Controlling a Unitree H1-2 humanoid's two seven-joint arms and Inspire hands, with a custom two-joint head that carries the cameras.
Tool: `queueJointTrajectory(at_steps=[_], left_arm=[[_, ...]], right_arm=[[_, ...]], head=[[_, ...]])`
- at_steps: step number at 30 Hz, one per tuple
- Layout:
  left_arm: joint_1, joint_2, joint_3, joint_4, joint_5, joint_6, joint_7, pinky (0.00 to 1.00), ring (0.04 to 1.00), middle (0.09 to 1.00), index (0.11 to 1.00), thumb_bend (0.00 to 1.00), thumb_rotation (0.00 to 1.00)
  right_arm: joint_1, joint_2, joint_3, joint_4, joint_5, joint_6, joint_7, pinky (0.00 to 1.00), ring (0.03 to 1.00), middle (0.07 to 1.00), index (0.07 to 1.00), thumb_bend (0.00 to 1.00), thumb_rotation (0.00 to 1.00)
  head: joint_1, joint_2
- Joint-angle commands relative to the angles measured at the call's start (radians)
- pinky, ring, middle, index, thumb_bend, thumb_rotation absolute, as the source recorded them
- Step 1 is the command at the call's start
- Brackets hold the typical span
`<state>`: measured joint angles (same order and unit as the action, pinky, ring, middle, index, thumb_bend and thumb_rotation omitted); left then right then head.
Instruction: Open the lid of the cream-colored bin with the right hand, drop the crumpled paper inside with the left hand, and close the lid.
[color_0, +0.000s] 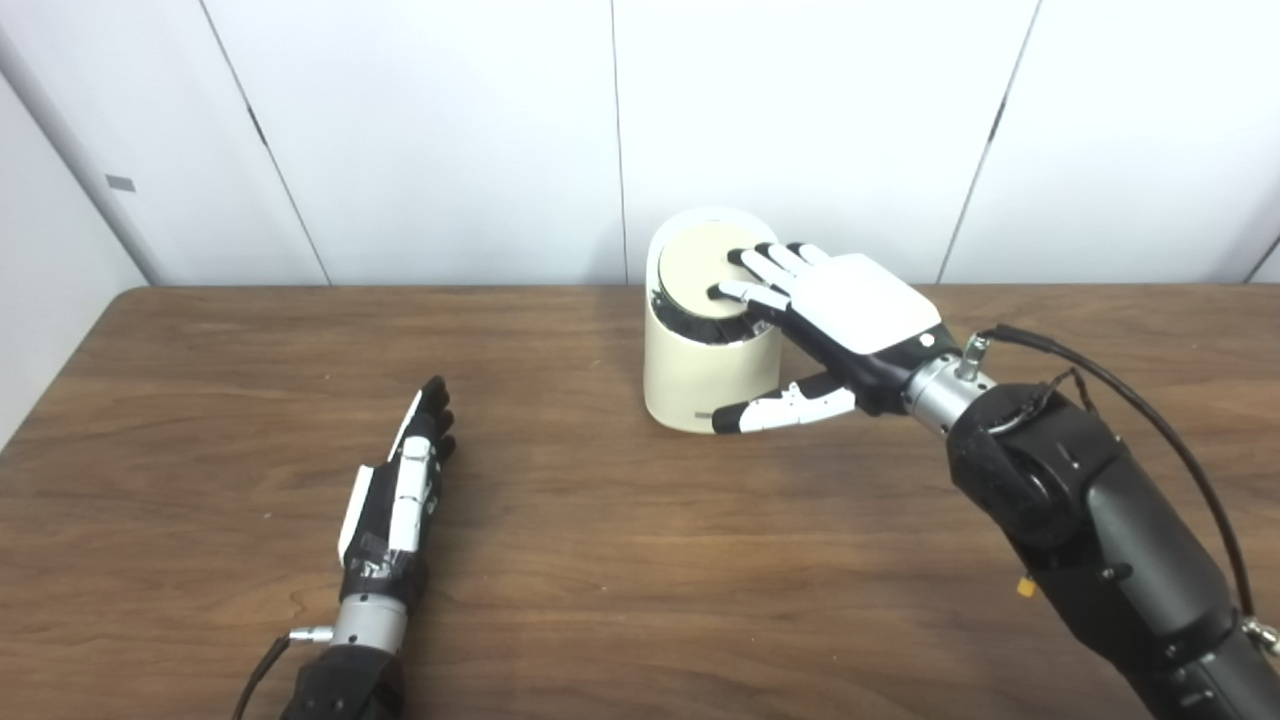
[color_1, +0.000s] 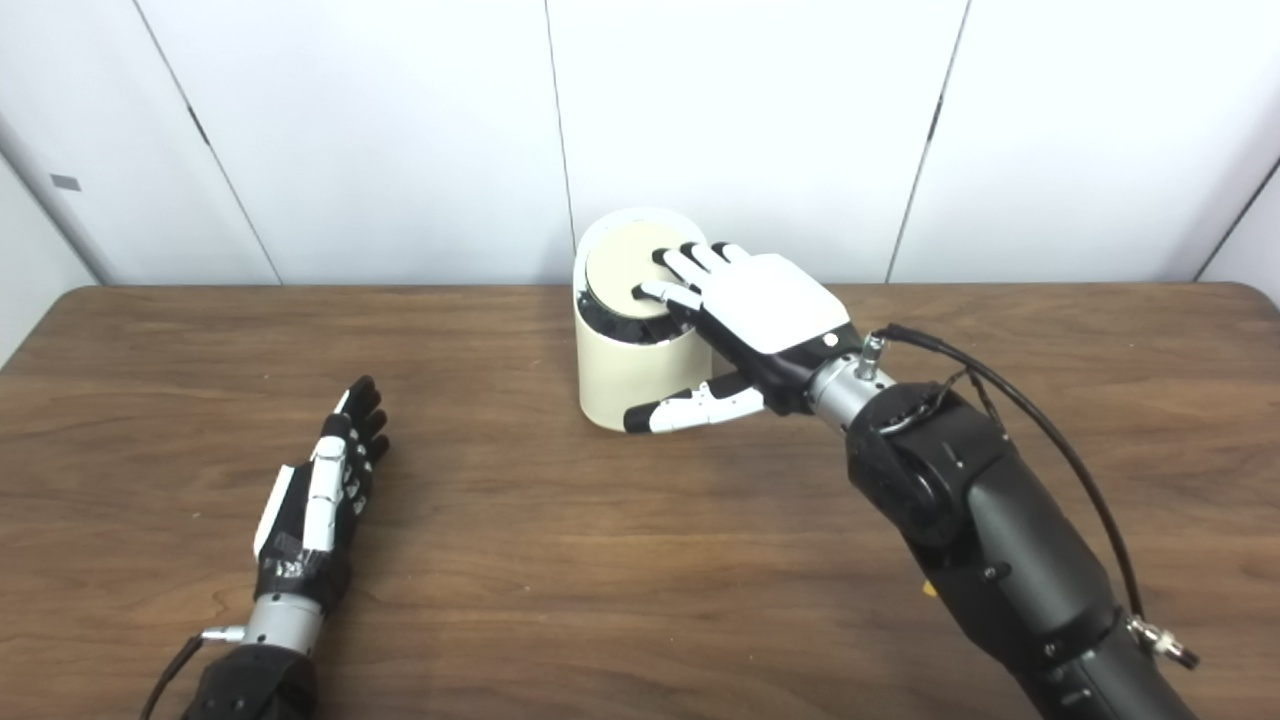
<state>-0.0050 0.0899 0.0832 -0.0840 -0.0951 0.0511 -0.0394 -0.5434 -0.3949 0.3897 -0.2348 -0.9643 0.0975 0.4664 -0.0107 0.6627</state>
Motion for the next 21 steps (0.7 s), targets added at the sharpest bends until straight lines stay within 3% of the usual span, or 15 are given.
queueJointTrajectory(at_steps=[1,21], left_arm=[[0.002,-0.002,-0.012,-0.018,0.000,0.020,-0.008,1.00,1.000,1.000,1.000,0.51,0.98],[0.009,-0.010,-0.009,-0.039,-0.004,0.030,-0.004,0.99,1.000,1.000,1.000,0.52,0.98]], right_arm=[[-0.019,-0.016,-0.013,-0.005,-0.014,-0.007,0.009,1.00,1.000,0.986,0.867,0.70,1.00],[-0.011,-0.012,-0.004,0.021,-0.037,-0.032,0.026,1.00,1.000,1.000,0.766,0.71,1.00]], head=[[0.000,0.002],[0.009,0.016]])
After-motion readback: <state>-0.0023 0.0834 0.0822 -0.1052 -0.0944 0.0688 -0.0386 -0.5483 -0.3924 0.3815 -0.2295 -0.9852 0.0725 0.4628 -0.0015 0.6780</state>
